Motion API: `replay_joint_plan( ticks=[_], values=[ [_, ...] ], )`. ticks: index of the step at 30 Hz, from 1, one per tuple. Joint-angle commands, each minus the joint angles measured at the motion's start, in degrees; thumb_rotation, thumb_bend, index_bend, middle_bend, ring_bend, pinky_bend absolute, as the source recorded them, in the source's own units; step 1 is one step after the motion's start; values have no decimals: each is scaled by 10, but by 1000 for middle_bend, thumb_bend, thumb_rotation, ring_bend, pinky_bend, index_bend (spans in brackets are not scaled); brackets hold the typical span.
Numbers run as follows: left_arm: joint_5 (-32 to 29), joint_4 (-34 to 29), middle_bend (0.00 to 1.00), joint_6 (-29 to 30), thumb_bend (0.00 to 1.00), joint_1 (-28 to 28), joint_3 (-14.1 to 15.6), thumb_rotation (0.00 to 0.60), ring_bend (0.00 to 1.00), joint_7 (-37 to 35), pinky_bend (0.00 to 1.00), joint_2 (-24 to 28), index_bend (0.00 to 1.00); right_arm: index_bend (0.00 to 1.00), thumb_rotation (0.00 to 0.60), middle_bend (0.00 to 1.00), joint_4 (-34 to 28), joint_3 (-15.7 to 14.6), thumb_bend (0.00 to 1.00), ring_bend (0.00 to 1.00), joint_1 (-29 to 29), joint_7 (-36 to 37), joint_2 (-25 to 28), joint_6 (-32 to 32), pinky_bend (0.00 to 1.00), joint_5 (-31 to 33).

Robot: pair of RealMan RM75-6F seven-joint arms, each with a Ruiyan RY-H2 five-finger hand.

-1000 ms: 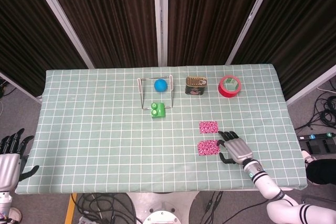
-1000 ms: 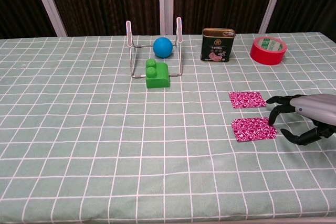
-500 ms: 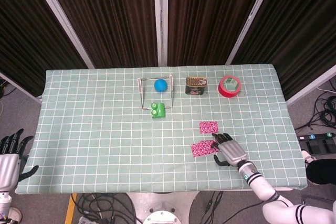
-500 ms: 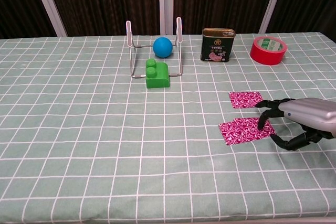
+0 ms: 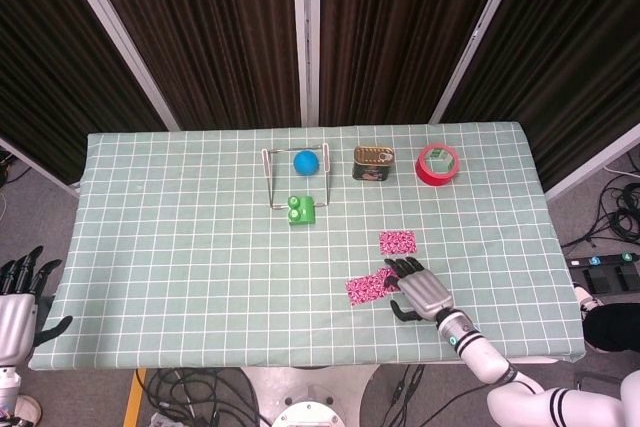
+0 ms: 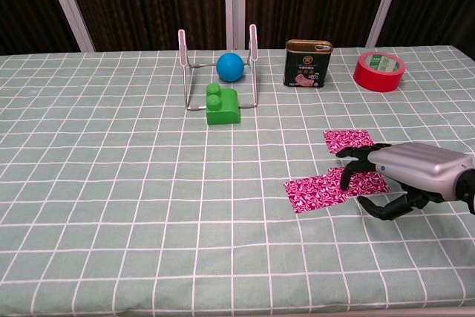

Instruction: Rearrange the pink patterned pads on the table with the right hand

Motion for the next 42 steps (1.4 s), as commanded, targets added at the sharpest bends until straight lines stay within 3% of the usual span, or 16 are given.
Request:
replay_joint_plan(
  ticks=[1, 15, 19, 22, 25, 34, 42],
  values=[
    [-1, 2, 150, 0, 37, 1, 0, 600, 115, -2, 128, -1, 250, 291, 349, 0, -2, 1, 491, 0, 3, -4, -4, -2, 0, 0],
    [-3, 1, 150, -4, 37, 0, -1, 600, 116, -3, 128, -1, 251, 291, 345, 0, -16, 11, 486, 0, 6, -4, -3, 17, 0, -11],
    [-1, 1, 150, -4, 37, -2, -1, 600, 116, -3, 128, -1, 250, 290, 339, 0, 13, 40, 360, 0, 12, 6, -3, 25, 0, 8],
    [0, 0, 150, -3, 38, -1, -1, 600, 116, -3, 128, -1, 250, 291, 377, 0, 41, 64, 227, 0, 24, -5, -10, 24, 0, 33],
    [-1, -1, 150, -3, 38, -1, -1, 600, 116, -1, 127, 0, 250, 297, 437, 2, 74, 84, 163, 0, 39, -19, -25, 16, 0, 58],
    [-4, -9, 150, -4, 37, 0, 0, 600, 116, 5, 128, 5, 251, 306, 558, 24, 174, 112, 133, 0, 88, -65, -88, -30, 0, 135],
    [-10, -17, 150, -9, 37, 0, -1, 600, 116, 9, 127, 7, 250, 310, 569, 24, 219, 117, 120, 0, 103, -78, -124, -39, 0, 165]
  ],
)
